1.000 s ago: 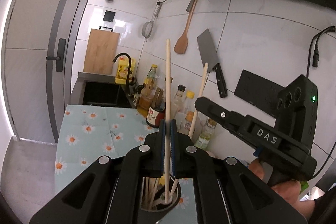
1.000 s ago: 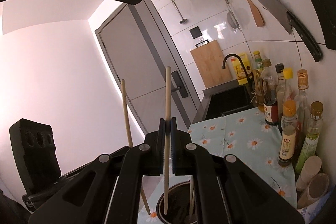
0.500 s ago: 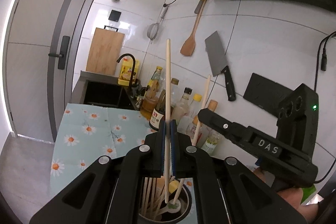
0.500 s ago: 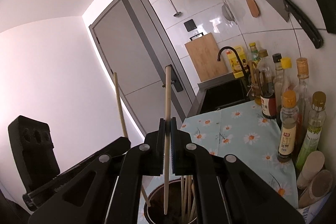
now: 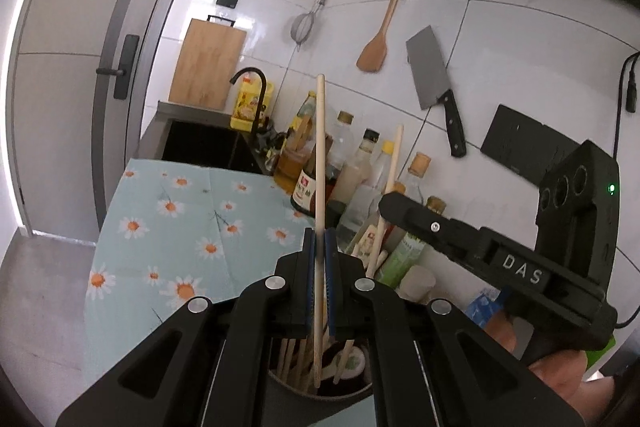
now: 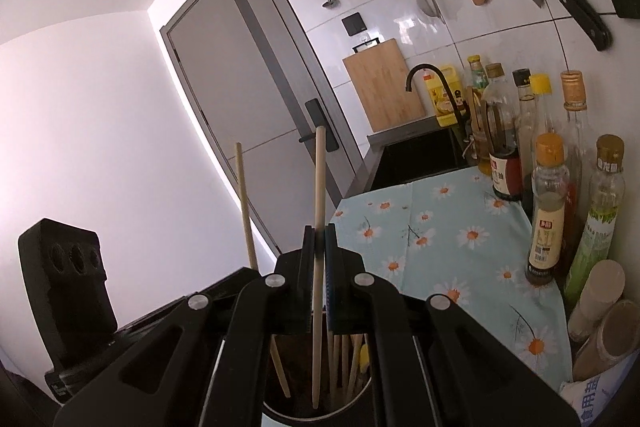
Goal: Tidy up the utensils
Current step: 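Lower both chopsticks into the holder and open both tools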
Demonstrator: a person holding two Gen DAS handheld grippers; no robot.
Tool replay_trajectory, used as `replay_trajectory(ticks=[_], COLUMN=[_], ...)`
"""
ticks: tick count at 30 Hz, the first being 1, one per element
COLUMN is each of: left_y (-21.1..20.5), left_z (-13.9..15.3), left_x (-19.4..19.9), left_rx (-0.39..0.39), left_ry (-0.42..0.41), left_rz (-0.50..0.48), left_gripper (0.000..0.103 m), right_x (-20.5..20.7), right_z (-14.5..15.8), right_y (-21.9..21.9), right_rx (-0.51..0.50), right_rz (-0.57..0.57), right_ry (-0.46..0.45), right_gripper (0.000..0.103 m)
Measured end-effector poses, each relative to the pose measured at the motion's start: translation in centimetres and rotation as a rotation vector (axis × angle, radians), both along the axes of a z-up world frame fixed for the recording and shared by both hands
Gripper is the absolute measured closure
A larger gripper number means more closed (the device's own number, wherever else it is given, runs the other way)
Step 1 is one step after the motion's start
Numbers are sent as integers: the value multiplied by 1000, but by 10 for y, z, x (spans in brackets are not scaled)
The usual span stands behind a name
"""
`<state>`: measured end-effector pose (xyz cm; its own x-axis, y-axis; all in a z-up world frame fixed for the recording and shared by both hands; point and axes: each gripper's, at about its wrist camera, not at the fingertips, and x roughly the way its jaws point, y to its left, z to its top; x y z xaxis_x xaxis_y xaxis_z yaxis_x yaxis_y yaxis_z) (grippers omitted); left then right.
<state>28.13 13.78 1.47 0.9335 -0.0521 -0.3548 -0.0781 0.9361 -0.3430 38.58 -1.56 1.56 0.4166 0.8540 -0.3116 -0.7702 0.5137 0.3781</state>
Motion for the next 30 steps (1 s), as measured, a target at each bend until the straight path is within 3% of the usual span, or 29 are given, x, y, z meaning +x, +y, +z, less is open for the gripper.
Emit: replay_trajectory(ticks=[13, 30], left_y=[-11, -27], left_z=[-13, 1], left_x=[-11, -40], left_rx=[29, 27], left_ry=[33, 37], left_rz=[12, 38], left_gripper=[99, 98], right_x=[-12, -38], right_z=[-15, 2], right_y=[-3, -31], right_rx=[-48, -34], right_rz=[13, 6], right_ry=[5, -14], right_gripper=[96, 89])
